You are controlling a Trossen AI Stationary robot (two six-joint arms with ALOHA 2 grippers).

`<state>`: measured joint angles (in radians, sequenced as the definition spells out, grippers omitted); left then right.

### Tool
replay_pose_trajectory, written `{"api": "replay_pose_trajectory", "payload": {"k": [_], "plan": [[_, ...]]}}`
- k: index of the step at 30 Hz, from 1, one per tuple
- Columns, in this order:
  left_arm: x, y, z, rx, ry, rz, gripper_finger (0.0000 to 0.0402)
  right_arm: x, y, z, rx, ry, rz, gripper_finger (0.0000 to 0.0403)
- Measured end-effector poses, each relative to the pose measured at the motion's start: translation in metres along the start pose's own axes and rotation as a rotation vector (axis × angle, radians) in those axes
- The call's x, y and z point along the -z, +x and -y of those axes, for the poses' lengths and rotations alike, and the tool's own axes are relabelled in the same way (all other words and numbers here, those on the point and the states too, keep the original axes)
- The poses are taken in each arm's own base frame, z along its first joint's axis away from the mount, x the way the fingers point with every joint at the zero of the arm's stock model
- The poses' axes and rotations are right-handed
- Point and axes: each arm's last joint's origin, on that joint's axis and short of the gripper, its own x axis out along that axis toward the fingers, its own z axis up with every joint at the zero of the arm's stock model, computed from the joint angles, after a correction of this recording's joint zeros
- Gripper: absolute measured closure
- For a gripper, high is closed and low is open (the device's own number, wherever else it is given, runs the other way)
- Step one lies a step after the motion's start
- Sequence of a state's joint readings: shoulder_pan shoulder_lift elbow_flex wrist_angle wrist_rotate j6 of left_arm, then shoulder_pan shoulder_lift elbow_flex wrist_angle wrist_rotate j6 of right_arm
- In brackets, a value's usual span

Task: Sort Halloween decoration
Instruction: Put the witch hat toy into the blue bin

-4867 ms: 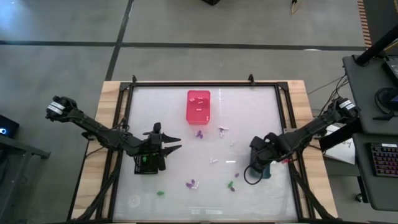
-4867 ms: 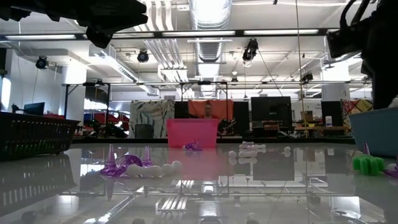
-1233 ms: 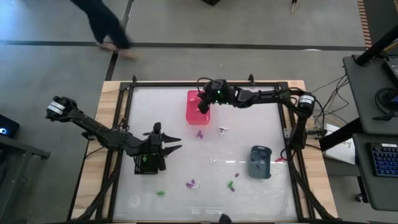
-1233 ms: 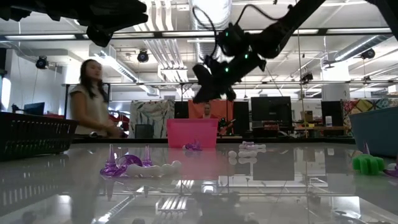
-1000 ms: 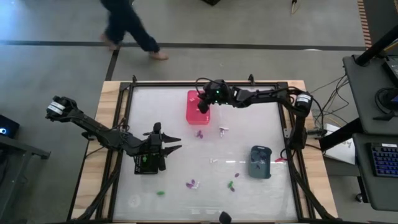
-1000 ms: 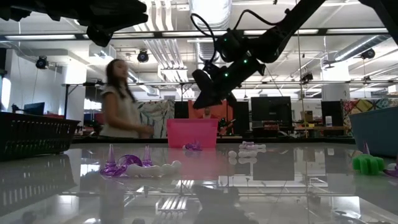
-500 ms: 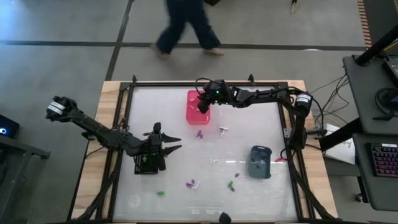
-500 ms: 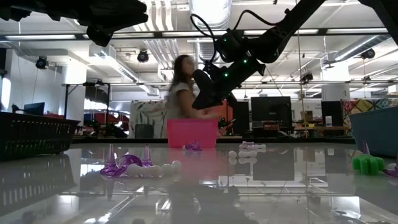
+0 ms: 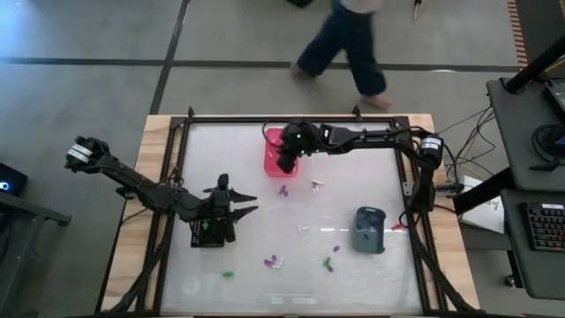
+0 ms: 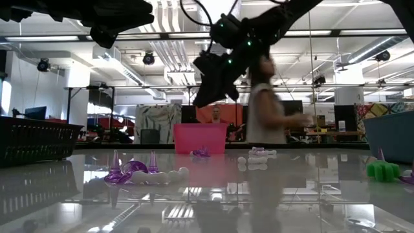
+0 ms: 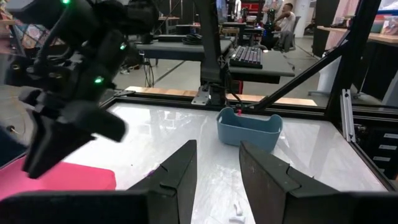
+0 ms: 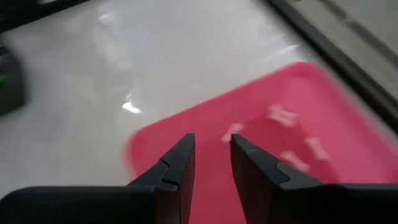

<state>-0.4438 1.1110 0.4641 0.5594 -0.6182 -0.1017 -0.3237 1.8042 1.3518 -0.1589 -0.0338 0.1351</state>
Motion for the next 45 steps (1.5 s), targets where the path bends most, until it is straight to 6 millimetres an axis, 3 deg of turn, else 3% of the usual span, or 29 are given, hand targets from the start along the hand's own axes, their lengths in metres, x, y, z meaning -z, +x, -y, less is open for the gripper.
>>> {"api": "replay_pose_trajectory", "payload": {"k": [6, 12, 19, 24, 30, 38, 45], "plan": [[0.0, 0.0, 0.0, 0.0, -0.006, 0.0, 0.0298, 0.007, -0.006, -0.047, -0.137, -0.103, -0.029, 0.031], [0.0, 0.0, 0.0, 0.002, -0.011, -0.001, 0.0298, 0.031, -0.011, -0.09, -0.217, -0.178, -0.079, 0.0309], [0.0, 0.0, 0.0, 0.001, -0.011, -0.001, 0.0298, 0.064, -0.012, -0.119, -0.232, -0.188, -0.148, 0.031], [0.0, 0.0, 0.0, 0.001, -0.011, -0.002, 0.0298, 0.087, -0.011, -0.129, -0.188, -0.182, -0.155, 0.0309], [0.0, 0.0, 0.0, 0.001, -0.011, -0.002, 0.0298, 0.111, -0.007, -0.132, -0.174, -0.159, -0.046, 0.0309], [0.0, 0.0, 0.0, 0.0, -0.006, -0.002, 0.0298, 0.138, -0.005, -0.114, 0.014, -0.138, 0.12, 0.0309], [0.0, 0.0, 0.0, -0.001, 0.015, -0.002, 0.0298, 0.152, 0.0, -0.106, 0.038, -0.154, 0.185, 0.0309]]}}
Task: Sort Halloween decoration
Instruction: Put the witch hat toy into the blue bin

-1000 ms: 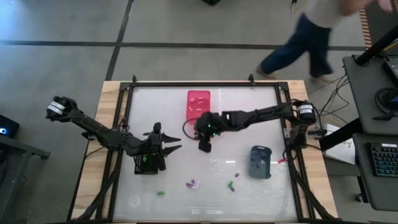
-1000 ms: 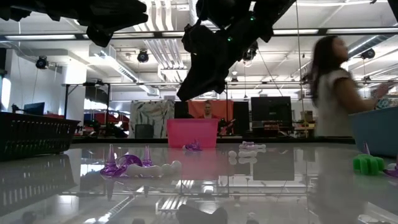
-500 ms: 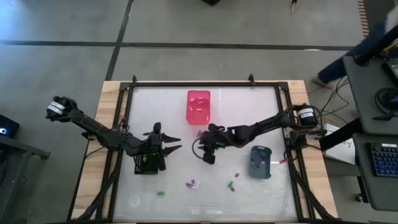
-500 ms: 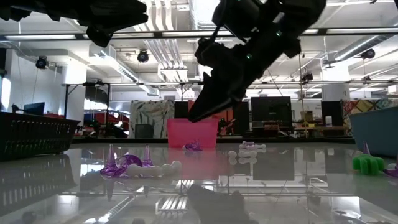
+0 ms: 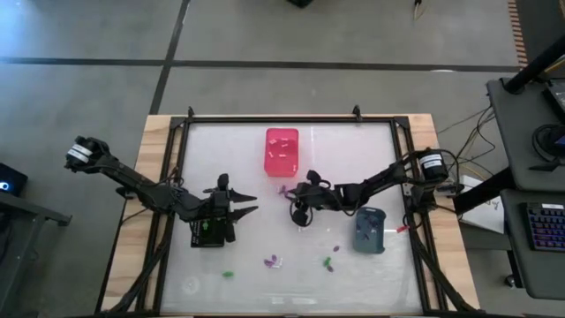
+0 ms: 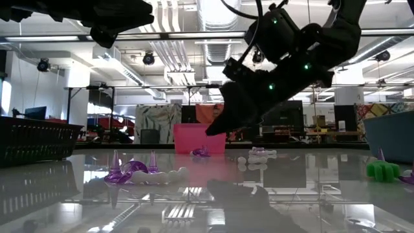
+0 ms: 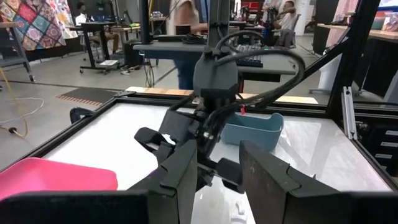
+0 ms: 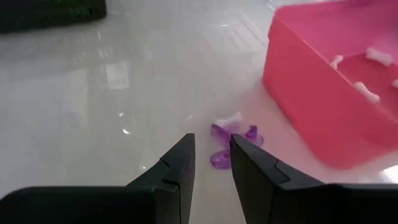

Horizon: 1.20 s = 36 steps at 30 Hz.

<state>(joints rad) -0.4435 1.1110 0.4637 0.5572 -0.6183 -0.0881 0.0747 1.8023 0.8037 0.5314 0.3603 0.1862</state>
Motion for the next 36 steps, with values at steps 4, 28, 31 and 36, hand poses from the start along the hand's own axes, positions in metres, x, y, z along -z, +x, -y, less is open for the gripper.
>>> {"api": "replay_pose_trajectory", "payload": {"k": [4, 28, 31, 36], "plan": [[0.0, 0.0, 0.0, 0.0, 0.001, 0.001, 0.0298, 0.005, 0.005, 0.0, 0.009, -0.046, 0.014, 0.0309], [0.0, 0.0, 0.0, -0.001, -0.001, 0.003, 0.0298, 0.024, 0.03, 0.002, 0.081, -0.025, 0.017, 0.0333], [0.0, 0.0, 0.0, -0.001, -0.001, 0.003, 0.0298, 0.023, 0.031, 0.002, 0.082, -0.024, 0.018, 0.0348], [0.0, 0.0, 0.0, -0.001, -0.001, 0.003, 0.0298, 0.023, 0.031, 0.003, 0.079, -0.012, 0.018, 0.0382]]}}
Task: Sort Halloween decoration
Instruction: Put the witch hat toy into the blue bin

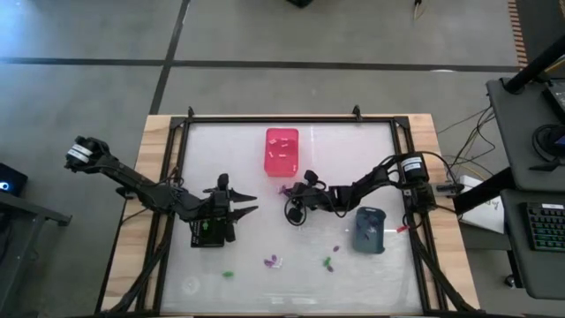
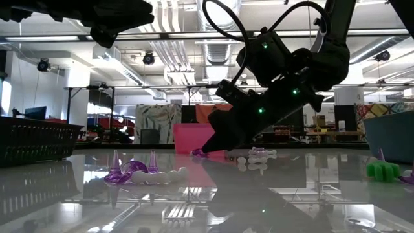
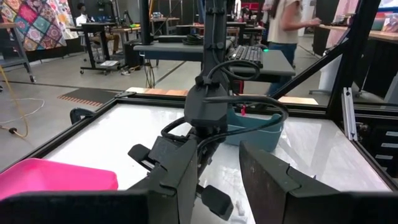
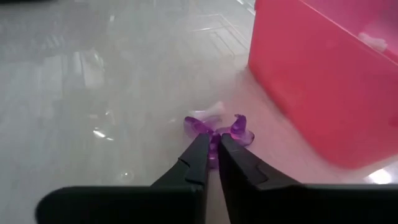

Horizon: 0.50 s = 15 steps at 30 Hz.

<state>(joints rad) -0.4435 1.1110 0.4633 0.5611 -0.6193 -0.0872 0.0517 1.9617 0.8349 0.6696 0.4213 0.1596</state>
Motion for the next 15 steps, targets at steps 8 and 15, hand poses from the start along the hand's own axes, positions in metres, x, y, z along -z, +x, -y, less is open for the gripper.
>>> {"api": "replay_pose_trajectory", "payload": {"k": [8, 15], "plan": [[0.0, 0.0, 0.0, 0.0, 0.0, 0.0, 0.0298, -0.0003, -0.0002, 0.0, -0.002, 0.012, 0.0, 0.0394], [0.0, 0.0, 0.0001, 0.001, 0.0, 0.0, 0.0298, -0.0079, -0.0063, -0.0004, -0.007, 0.014, -0.001, 0.0394]]}}
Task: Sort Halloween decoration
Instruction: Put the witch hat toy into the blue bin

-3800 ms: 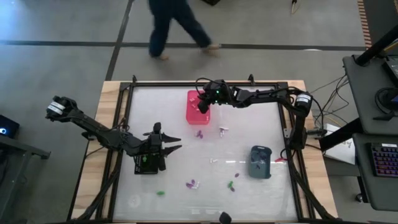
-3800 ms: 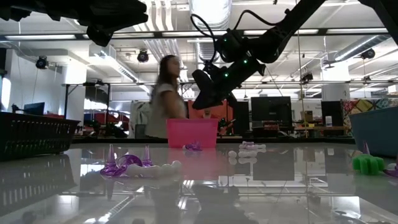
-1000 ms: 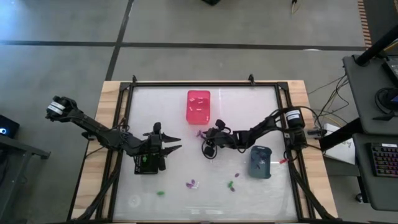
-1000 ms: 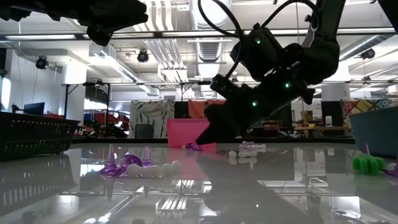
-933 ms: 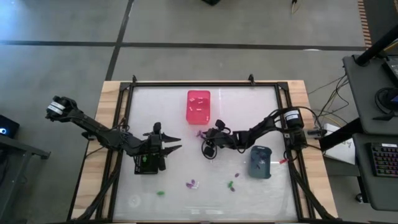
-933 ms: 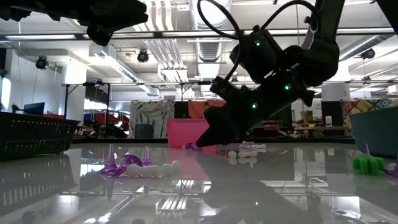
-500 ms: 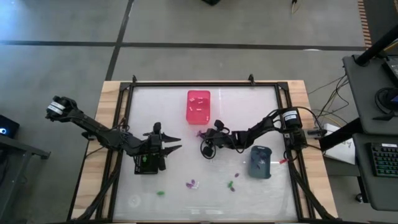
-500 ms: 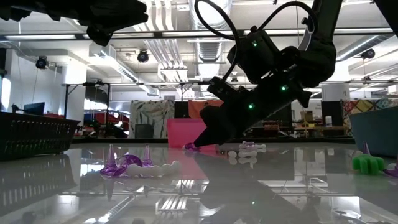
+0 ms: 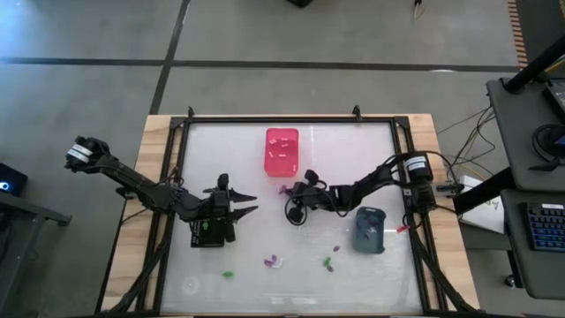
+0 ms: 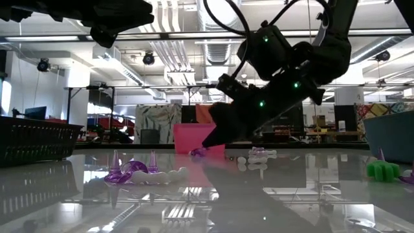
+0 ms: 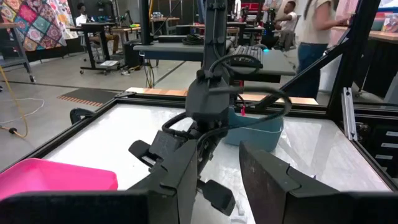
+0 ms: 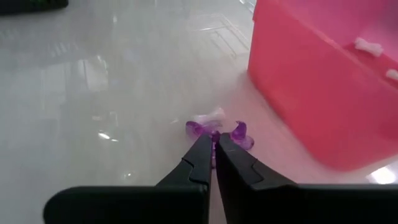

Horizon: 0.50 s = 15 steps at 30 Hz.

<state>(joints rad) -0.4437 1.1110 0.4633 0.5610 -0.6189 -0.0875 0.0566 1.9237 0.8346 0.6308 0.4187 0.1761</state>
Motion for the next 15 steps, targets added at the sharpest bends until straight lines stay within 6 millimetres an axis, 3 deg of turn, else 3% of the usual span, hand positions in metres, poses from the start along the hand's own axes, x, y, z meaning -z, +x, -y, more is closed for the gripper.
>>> {"api": "replay_pose_trajectory", "payload": {"k": [11, 15], "plan": [[0.0, 0.0, 0.0, 0.0, -0.005, 0.001, 0.0298, -0.022, -0.027, -0.007, -0.035, -0.016, -0.036, 0.0394], [0.0, 0.0, 0.0, 0.0, -0.011, 0.002, 0.0298, -0.036, -0.045, -0.006, -0.137, 0.038, -0.12, 0.0394]]}}
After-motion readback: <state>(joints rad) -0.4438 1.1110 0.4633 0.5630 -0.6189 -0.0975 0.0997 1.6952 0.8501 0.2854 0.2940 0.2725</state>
